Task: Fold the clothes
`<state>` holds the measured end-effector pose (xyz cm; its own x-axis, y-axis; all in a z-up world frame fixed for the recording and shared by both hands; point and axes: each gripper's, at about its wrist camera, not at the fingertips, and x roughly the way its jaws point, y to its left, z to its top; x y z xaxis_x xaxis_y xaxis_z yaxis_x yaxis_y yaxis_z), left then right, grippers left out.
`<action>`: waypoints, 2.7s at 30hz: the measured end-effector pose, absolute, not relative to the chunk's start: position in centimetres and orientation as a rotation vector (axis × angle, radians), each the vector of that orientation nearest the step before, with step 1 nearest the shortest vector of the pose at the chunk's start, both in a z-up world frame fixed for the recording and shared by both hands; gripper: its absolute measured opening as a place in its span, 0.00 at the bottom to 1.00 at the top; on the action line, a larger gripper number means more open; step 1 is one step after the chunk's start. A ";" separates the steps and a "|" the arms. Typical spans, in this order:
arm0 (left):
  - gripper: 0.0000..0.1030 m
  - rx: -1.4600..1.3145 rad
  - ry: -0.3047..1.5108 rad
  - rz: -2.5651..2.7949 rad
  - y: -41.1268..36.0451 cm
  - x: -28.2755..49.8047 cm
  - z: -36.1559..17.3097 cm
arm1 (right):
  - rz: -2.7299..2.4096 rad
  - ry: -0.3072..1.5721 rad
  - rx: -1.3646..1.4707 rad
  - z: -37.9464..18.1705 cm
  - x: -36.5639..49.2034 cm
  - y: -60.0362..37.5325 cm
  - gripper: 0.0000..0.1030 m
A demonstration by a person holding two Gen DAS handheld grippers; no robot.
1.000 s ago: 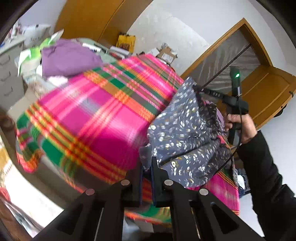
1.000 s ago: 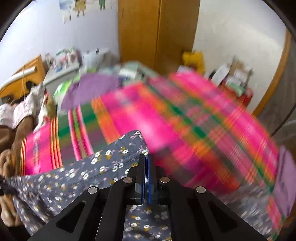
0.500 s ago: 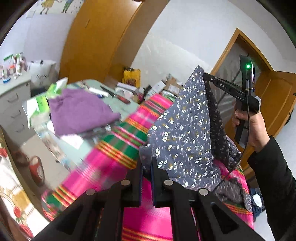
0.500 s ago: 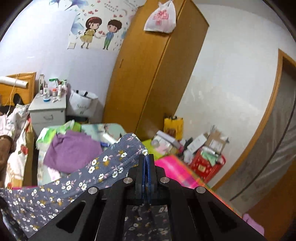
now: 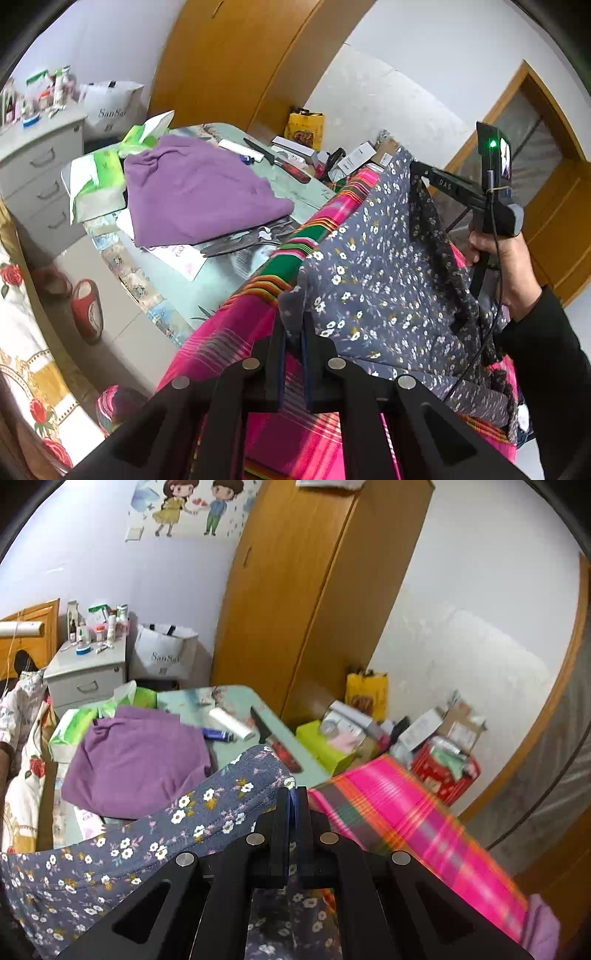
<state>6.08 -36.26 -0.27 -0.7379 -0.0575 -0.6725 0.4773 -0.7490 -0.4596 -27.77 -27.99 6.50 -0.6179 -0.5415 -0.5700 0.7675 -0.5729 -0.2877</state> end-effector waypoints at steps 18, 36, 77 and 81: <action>0.08 1.107 0.792 -2.389 -39.2 2.6 -4.0 | -2.090 0.701 0.837 -1.8 -31.9 -32.3 0.06; 0.16 1.059 0.622 -2.238 -37.6 6.3 -2.5 | -2.048 0.404 0.823 4.5 -25.4 -18.3 0.32; 0.16 1.224 0.551 -2.681 -19.1 1.9 -0.4 | -1.727 0.551 0.943 -1.8 -13.5 2.1 0.34; 0.16 1.228 0.525 -2.678 -18.5 2.0 -0.3 | -1.684 0.513 0.934 -1.7 -12.6 2.5 0.25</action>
